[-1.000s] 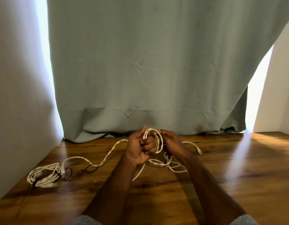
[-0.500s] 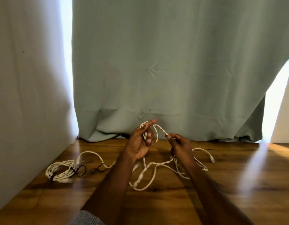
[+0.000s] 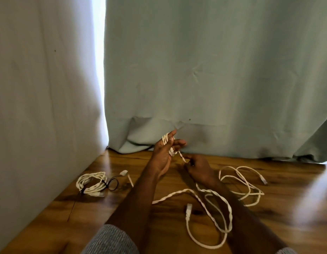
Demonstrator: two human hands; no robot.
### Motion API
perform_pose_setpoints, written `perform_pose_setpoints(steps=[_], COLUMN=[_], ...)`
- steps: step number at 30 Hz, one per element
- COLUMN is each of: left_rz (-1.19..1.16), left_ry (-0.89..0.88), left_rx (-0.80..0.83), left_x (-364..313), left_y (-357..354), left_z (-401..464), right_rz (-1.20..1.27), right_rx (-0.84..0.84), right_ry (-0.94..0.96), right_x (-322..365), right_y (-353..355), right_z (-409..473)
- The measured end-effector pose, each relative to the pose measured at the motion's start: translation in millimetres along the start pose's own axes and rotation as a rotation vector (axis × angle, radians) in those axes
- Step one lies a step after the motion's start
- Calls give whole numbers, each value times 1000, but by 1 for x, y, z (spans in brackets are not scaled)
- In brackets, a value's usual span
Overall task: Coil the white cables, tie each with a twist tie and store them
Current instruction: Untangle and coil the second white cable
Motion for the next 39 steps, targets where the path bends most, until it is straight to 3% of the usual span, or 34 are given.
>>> perform_pose_setpoints(steps=[3,7,9,14,25,31,39], left_rz=[-28,-30,-4,18,243,280,79], left_ry=[5,57,58,33,-28,-31,-42], left_rx=[-60,-103,-77,-15,94,95,90], left_x=[2,0,-1,-16,-107,-125,-123], left_y=[8,20,18,13,15,5,-14], left_z=[-3,-4,-4,-5,16,0,-6], right_rz=[77,-191,-184,25,-121,-153,-389], right_rx=[17,140,171,17,-220,-361,24], right_ry=[-187,-383,-400,-308,33,55,13], right_x=[-10,-22,-17,12,91,108,80], right_y=[0,2,5,30,83,80,56], right_z=[2,3,5,24,66,65,34])
Point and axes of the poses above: each hand's wrist, its own z-axis towards the middle knuckle, its own y-axis out of the back of the hand, x = y × z, the point moved 3 cm from there along z, towards the middle knuckle, and after that the axes turned 10 degrees about z, right-handed, at the moved point
